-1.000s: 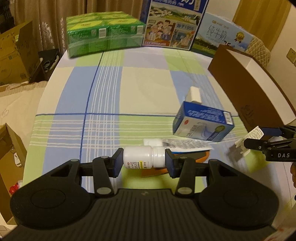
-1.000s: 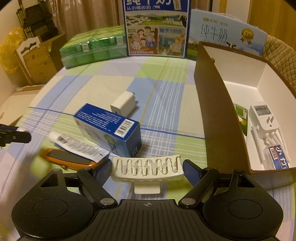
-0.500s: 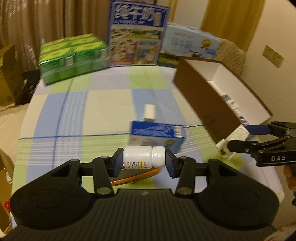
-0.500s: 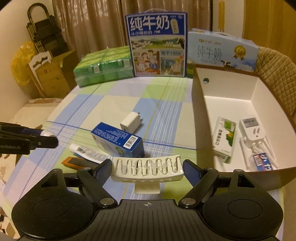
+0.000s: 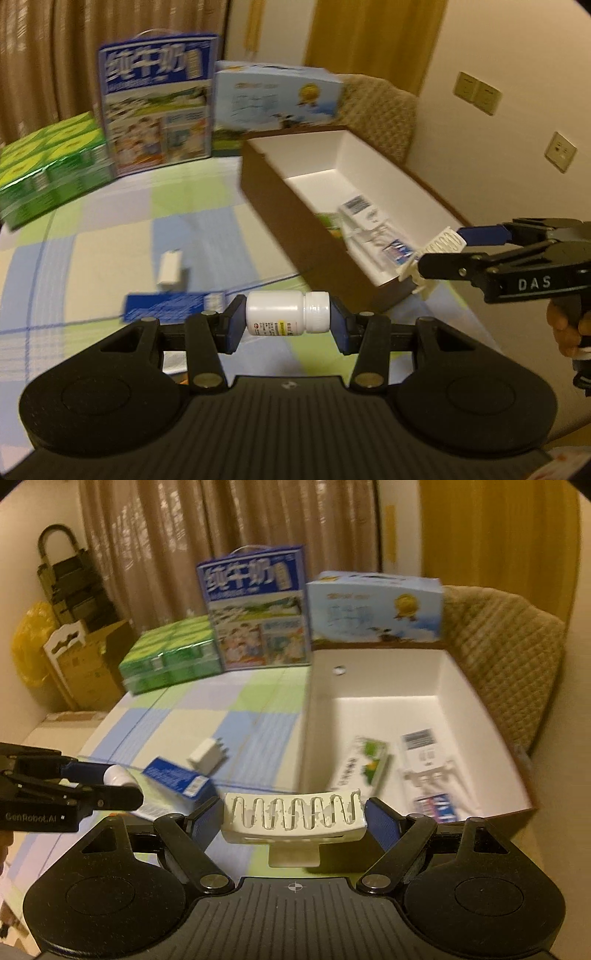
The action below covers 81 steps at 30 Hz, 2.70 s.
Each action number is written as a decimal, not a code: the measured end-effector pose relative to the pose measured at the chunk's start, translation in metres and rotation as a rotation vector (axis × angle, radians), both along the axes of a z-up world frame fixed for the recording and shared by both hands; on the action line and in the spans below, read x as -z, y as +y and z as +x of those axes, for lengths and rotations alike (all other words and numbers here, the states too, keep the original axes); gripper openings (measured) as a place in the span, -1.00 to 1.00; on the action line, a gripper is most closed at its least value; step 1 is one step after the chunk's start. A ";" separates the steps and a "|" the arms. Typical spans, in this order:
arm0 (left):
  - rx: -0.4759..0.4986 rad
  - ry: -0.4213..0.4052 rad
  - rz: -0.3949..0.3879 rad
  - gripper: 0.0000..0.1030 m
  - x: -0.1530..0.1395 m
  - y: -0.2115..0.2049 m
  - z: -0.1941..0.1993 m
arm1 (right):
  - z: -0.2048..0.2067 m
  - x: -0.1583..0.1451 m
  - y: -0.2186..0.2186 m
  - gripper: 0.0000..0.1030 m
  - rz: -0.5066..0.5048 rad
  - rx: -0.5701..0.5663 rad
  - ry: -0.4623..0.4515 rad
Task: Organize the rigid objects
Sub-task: 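Carry the pill bottle and soap rack into the brown box and release both, then withdraw both grippers from the box back over the table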
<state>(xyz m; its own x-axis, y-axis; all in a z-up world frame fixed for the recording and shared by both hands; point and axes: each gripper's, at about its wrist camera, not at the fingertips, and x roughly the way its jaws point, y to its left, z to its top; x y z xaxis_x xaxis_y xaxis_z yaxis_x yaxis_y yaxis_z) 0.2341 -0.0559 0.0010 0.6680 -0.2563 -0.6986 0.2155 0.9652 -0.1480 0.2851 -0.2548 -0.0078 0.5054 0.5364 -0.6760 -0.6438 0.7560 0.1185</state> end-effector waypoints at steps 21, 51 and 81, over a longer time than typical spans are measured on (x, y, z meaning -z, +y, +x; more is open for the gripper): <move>0.060 0.022 0.041 -0.19 0.020 -0.128 0.112 | 0.132 0.001 -0.080 0.55 -0.014 0.022 0.017; 0.034 0.086 0.199 -0.19 0.076 -0.134 0.291 | 0.299 0.063 0.000 0.55 -0.121 -0.129 0.002; 0.033 0.094 0.192 0.01 0.067 -0.128 0.278 | 0.296 0.059 -0.005 0.55 -0.108 -0.125 -0.019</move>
